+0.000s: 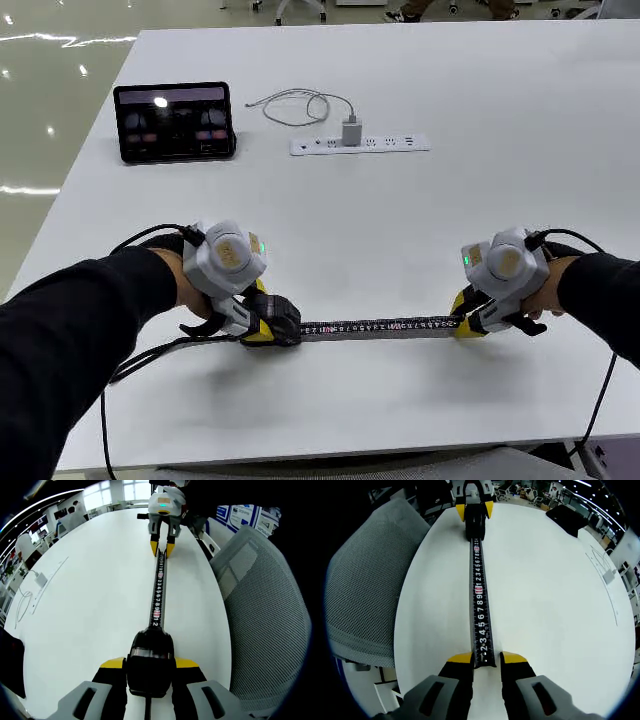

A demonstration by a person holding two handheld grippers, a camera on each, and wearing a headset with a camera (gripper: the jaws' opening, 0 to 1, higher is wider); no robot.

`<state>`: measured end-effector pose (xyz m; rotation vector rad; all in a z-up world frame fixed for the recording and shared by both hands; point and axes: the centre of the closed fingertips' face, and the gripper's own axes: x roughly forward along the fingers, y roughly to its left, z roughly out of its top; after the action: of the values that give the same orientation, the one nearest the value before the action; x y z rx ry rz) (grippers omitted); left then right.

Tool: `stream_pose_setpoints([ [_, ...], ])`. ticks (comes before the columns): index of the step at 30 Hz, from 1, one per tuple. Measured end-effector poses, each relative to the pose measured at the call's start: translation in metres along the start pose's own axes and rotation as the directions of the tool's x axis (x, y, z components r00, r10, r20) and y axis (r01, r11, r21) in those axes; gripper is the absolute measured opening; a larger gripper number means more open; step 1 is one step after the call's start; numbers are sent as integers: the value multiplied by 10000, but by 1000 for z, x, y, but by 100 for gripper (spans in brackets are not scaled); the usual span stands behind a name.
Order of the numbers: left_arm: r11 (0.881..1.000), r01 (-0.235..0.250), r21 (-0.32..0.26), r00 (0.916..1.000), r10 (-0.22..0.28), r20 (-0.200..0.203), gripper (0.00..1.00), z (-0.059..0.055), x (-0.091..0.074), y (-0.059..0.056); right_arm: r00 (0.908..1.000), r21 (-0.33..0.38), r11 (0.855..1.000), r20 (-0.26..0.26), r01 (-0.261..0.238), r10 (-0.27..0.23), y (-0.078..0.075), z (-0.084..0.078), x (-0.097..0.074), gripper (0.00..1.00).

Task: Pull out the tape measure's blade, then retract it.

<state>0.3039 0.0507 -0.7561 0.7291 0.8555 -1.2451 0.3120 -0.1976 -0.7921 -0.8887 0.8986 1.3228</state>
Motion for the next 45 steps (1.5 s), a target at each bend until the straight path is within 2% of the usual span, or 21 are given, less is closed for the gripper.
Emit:
stream_pose_setpoints([
  [4,9999,5,-134,9998,-2,203,31,0,0,0,9999,180,9998,159,-24,21,2,0,-2,24],
  [7,9999,-13,-134,9997,16,257,31,2,0,0,10000,157,9999,86,28,-29,2,-4,-2,28],
  [8,9999,-13,-144,9997,17,259,31,2,0,0,10000,244,9997,25,67,-67,2,-4,-2,31],
  [9,9999,-12,-126,9997,15,249,31,2,0,0,10000,651,9979,-23,29,-27,3,-5,-3,34],
  [13,9999,9,-126,9996,-6,273,31,2,-1,-1,10000,868,9962,41,-63,60,5,-4,-4,36],
  [16,9999,20,-110,9995,-17,308,31,3,-1,-1,9997,1149,9931,147,-221,205,7,-5,-4,42],
  [19,9999,-22,163,9998,19,178,31,3,-1,-2,9997,1204,9925,119,-231,218,8,-6,-4,42],
  [22,9990,-4,449,10000,2,51,31,2,-1,-1,9994,1310,9909,226,-292,264,9,-5,-3,47],
  [25,9993,-48,370,10000,45,67,32,1,-1,0,9993,1319,9909,289,-285,249,9,-4,-3,50],
  [28,9985,-190,520,9992,208,-345,37,-10,1,2,9990,1464,9888,395,-273,218,9,-2,-3,52],
  [30,9995,-246,217,9995,249,-168,42,-11,0,3,9985,1655,9856,464,-360,287,10,-1,-3,51],
  [32,9986,-496,-167,9988,496,0,45,-12,-2,8,9986,1608,9865,465,-314,242,11,-1,-3,53],
  [34,9985,-543,-118,9985,542,-83,48,-16,-3,9,9984,1613,9864,519,-307,225,10,1,-3,55],
  [36,9960,-857,-241,9963,858,35,57,-16,-4,15,9984,1590,9869,543,-266,181,11,1,-3,56],
  [38,9950,-855,-512,9963,859,60,67,-16,-5,14,9972,1808,9832,737,-255,123,10,4,-3,59],
  [41,9939,-954,-548,9954,959,63,74,-16,-5,15,9963,1995,9798,856,-162,-10,8,7,-6,63],
  [43,9920,-1000,-775,9948,1011,108,79,-16,-6,16,9960,2113,9774,891,-102,-88,7,6,-6,66],
  [45,9855,-1370,-1004,9898,1402,259,86,-15,-8,22,9955,2169,9762,936,-93,-113,7,6,-7,66],
])
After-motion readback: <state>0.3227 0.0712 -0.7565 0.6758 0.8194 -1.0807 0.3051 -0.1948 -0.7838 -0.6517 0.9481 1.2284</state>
